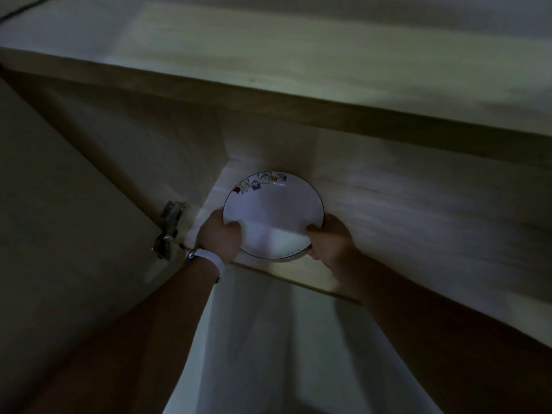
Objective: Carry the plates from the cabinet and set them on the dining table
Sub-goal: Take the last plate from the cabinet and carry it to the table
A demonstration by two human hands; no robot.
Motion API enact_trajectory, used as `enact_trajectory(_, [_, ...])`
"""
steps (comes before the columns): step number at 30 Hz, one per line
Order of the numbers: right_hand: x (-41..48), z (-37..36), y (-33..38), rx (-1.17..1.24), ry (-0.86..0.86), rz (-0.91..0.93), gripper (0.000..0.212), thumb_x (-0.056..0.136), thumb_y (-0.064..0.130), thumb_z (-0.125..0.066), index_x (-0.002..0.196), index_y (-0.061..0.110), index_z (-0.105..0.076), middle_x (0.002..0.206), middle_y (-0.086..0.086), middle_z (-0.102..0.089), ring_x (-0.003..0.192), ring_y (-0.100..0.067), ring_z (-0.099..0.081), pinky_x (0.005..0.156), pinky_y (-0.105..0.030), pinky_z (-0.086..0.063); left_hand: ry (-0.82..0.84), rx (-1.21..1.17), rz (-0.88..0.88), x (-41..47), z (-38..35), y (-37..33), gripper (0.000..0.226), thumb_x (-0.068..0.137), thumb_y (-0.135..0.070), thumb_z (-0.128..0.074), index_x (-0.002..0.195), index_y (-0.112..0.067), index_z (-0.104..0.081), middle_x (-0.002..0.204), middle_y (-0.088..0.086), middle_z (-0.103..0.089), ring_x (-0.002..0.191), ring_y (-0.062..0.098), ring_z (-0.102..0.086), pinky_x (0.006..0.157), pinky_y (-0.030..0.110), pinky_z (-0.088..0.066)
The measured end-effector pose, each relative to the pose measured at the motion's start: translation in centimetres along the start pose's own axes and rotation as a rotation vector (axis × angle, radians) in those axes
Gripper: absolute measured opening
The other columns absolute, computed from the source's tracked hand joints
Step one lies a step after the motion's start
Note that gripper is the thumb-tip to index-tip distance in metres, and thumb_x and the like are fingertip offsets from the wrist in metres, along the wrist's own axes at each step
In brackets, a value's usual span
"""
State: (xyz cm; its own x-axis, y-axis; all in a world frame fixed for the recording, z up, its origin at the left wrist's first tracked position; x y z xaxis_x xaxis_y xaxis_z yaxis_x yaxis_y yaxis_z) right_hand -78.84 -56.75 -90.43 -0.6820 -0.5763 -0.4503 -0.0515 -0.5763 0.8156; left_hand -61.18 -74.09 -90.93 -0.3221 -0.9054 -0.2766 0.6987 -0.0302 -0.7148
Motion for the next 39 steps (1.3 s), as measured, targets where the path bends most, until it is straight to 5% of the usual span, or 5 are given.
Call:
enact_trajectory(5, [-0.7,0.3,-0.1,0.143,-0.009,0.087,0.020,0.092,-0.003,-0.052,0.103,0.014,-0.052,0.082,0.000,-0.057,0.067,-0.010,-0.055,0.047,-0.009,-0.047,-0.112,-0.134,-0.065,-1.6,0.4,-0.4,0.019,0.090,-0.008,-0.047,0.104,-0.007,-0.059,0.096,0.012,-0.063,0.086,0.028,-0.056,0.074,0.028,-0.041])
enact_trajectory(18, [-6.4,2.9,-2.7,0.319,0.026,0.026,0.018,0.088,0.015,-0.054,0.104,0.016,-0.062,0.079,-0.004,-0.064,0.064,-0.015,-0.060,0.039,-0.017,-0.044,0.094,-0.574,-0.026,-7.8,-0.9,-0.5,0.025,0.090,0.001,-0.050,0.110,-0.013,-0.054,0.097,-0.003,-0.062,0.091,0.019,-0.059,0.075,0.031,-0.048])
enact_trajectory(26, [-11.7,5.5,-3.1,0.212,-0.026,-0.027,0.046,0.068,0.034,-0.055,0.112,0.022,-0.065,0.103,-0.002,-0.073,0.095,-0.027,-0.068,0.077,-0.050,-0.059,0.249,-0.677,0.036,-13.1,0.0,-2.7,0.052,0.065,-0.011,-0.051,0.116,-0.020,-0.057,0.106,-0.003,-0.065,0.099,0.022,-0.061,0.078,0.034,-0.051])
enact_trajectory(32, [-19.6,8.1,-0.4,0.268,0.001,-0.135,0.036,0.079,0.019,-0.053,0.114,0.021,-0.062,0.095,-0.003,-0.068,0.084,-0.020,-0.062,0.041,-0.015,-0.042,0.302,-0.685,0.097,-19.2,3.2,-4.8,0.044,0.090,0.009,-0.049,0.122,-0.020,-0.053,0.113,0.002,-0.063,0.108,0.028,-0.058,0.093,0.043,-0.048])
enact_trajectory(39, [-28.5,10.9,1.7,0.232,0.002,-0.286,0.022,0.089,0.010,-0.050,0.103,0.024,-0.060,0.080,-0.001,-0.061,0.067,-0.016,-0.053,0.049,-0.024,-0.040,0.250,-0.683,0.222,-28.3,8.3,-7.0,0.040,0.090,0.012,-0.046,0.117,-0.017,-0.055,0.101,-0.005,-0.065,0.089,0.012,-0.062,0.081,0.027,-0.053])
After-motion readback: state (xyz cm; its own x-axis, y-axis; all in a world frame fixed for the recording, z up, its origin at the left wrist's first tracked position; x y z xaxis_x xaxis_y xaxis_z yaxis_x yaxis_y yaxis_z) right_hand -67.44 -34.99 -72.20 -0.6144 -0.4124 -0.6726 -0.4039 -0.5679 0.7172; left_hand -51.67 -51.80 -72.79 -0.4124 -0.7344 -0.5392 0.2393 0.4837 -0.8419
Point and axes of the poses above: each hand's wrist, its own x-axis towards the middle knuckle, its own z-axis out of the back of the hand, y = z × x, the point moved 8 cm from there along x, towards the middle knuckle
